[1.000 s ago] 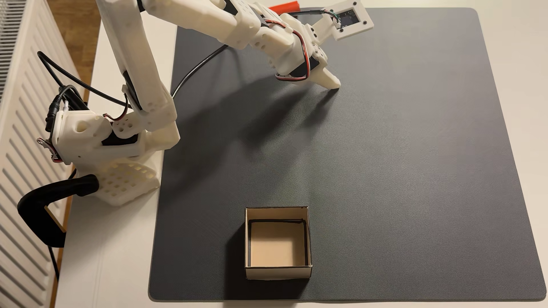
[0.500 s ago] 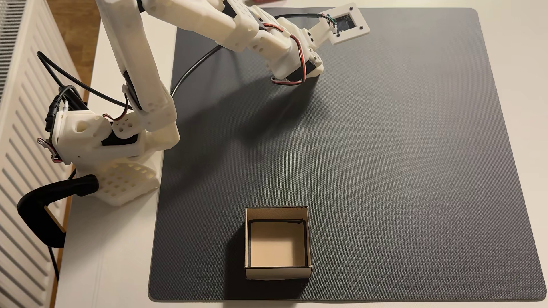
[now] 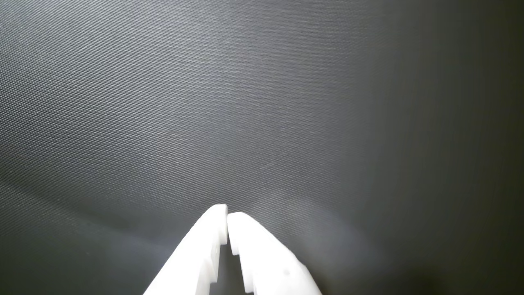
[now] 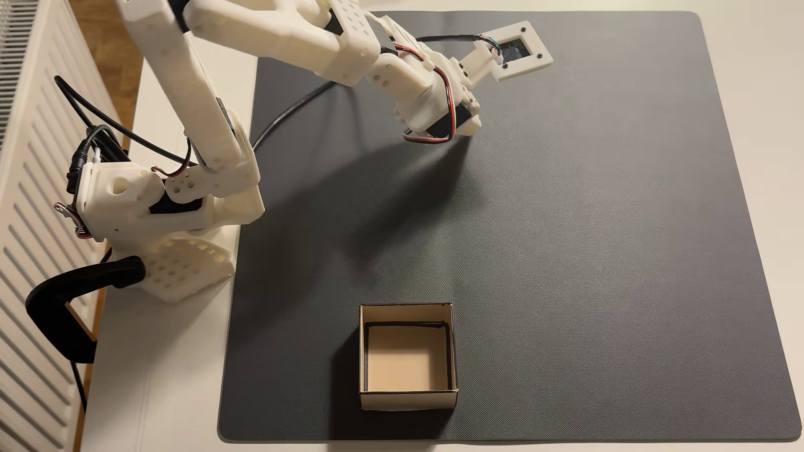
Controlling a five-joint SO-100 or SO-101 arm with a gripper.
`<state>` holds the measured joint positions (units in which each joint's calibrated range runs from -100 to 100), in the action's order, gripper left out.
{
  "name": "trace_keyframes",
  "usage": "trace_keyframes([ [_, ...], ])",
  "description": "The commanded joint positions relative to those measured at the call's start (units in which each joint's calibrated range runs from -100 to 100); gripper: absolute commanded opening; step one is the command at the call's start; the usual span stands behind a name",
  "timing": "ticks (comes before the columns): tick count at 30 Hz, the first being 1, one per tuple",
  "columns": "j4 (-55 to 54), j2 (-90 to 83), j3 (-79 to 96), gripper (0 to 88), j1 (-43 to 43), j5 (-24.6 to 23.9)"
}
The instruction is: Pick the red object and place it in the box
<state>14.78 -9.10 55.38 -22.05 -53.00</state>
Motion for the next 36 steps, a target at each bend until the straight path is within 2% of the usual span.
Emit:
trace_keyframes([
  [1,3.49,-5.95,0.44,0.7,2.82,1.21],
  [21,4.8,-38.1,21.85,0.7,14.48,2.36],
  [36,4.89,-60.03,37.72,0.8,16.11,2.36],
])
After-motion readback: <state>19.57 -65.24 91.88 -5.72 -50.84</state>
